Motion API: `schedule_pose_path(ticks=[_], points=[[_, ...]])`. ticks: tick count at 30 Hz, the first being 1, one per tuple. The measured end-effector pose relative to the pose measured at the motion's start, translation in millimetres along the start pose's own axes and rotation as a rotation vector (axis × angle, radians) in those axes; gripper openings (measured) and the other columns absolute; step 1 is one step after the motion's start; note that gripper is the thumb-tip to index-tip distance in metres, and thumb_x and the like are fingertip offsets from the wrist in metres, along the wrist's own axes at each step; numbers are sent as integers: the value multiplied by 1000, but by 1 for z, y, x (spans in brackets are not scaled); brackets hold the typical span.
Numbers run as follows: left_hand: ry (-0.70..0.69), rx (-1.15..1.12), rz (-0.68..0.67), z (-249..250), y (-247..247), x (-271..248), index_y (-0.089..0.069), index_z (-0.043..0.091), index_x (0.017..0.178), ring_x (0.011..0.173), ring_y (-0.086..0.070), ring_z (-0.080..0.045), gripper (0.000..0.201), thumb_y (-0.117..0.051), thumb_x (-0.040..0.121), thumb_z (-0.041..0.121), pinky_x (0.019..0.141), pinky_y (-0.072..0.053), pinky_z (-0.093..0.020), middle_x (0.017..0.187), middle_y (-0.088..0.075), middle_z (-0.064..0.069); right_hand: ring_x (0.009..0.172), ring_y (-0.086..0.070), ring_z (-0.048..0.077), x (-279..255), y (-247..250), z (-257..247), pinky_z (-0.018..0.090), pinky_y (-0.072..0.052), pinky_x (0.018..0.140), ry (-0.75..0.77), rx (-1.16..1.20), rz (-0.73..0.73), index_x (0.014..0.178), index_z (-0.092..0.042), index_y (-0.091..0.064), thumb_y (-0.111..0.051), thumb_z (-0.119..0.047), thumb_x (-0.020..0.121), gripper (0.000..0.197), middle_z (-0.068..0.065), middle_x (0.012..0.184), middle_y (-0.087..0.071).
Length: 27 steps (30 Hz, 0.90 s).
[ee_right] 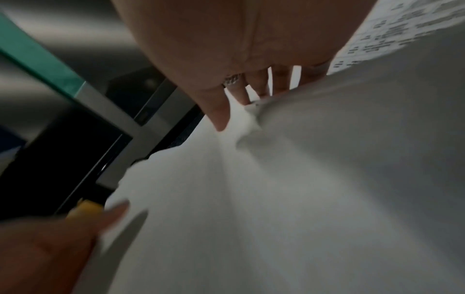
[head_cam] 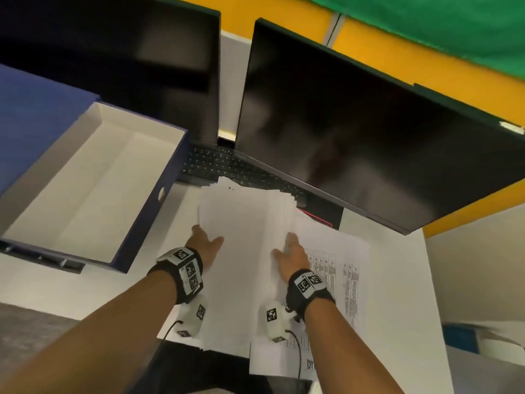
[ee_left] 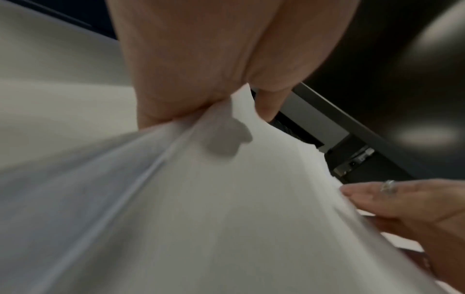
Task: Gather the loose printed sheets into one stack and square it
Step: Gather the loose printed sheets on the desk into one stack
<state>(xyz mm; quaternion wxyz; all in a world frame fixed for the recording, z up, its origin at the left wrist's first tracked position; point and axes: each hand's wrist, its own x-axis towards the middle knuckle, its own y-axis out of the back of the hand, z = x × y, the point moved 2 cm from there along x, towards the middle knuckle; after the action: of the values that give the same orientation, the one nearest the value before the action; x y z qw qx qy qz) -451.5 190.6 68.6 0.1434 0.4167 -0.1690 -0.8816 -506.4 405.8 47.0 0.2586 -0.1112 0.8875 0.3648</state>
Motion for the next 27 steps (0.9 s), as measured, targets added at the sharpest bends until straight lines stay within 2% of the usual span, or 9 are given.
schedule_pose_path(ticks=[3, 8, 11, 14, 17, 20, 22, 24, 27], points=[[-162, -27, 102, -2, 5, -1, -41, 9, 136, 123, -54, -34, 46, -61, 95, 15, 103, -42, -39, 136, -54, -14, 140, -37, 24, -2, 4, 11, 38, -29, 116, -8, 146, 28, 154, -18, -20, -64, -24, 90, 78, -1, 151, -37], [-383, -297, 68, 0, 25, -36, -56, 31, 116, 109, -64, -20, 29, -60, 94, 11, 94, -53, -43, 113, -67, 4, 135, -44, 21, -14, 9, 11, 41, -38, 111, 17, 353, 38, 150, -21, -28, -85, -35, 69, 100, -1, 148, -44], [-501, -413, 54, 8, 45, -64, -62, 31, 119, 105, -67, -12, 29, -62, 95, 15, 92, -54, -38, 109, -72, 9, 107, -65, 20, -29, 34, -15, 35, -52, 92, 122, 524, 67, 131, -20, -51, -90, -22, 63, 79, 0, 119, -67], [-612, -506, 114, 28, 59, -93, -67, 29, 106, 92, -70, -4, 17, -63, 95, 17, 85, -58, -33, 93, -75, 16, 94, -71, 32, -51, 64, -51, 48, -56, 90, 267, 622, 130, 112, -8, -66, -87, -22, 68, 51, 13, 103, -74], [-823, -568, 214, 60, 69, -122, -63, 20, 108, 85, -66, 11, 14, -56, 99, 13, 71, -51, -9, 89, -71, 18, 95, -72, 16, -83, 94, -85, 28, -56, 87, 482, 692, 263, 107, -7, -69, -83, -18, 75, 37, 0, 100, -75], [-993, -548, 331, 78, 77, -131, -57, 4, 123, 96, -62, 12, 30, -50, 101, 24, 78, -45, -5, 106, -64, 15, 66, -67, 3, -111, 111, -105, 17, -52, 69, 616, 704, 326, 79, -10, -70, -80, -12, 77, 11, -15, 68, -70], [-1004, -534, 280, 76, 78, -122, -47, 2, 134, 110, -60, 3, 53, -53, 97, 40, 87, -47, -11, 117, -63, 7, 63, -67, 2, -115, 111, -105, 16, -52, 65, 634, 686, 330, 84, -3, -70, -83, -10, 72, 19, -14, 65, -71], [-908, -519, 183, 65, 75, -102, -35, 8, 144, 121, -58, -11, 78, -65, 85, 51, 97, -52, -27, 130, -58, -2, 82, -72, 7, -114, 107, -101, 20, -56, 72, 622, 683, 322, 102, -4, -69, -85, -4, 68, 38, -10, 85, -76], [-807, -509, 104, 55, 66, -87, -33, 16, 143, 125, -57, -20, 85, -77, 77, 44, 100, -51, -47, 136, -56, -6, 97, -71, 20, -103, 104, -95, 32, -59, 79, 571, 685, 332, 115, -5, -66, -88, -4, 64, 55, 5, 105, -74]])
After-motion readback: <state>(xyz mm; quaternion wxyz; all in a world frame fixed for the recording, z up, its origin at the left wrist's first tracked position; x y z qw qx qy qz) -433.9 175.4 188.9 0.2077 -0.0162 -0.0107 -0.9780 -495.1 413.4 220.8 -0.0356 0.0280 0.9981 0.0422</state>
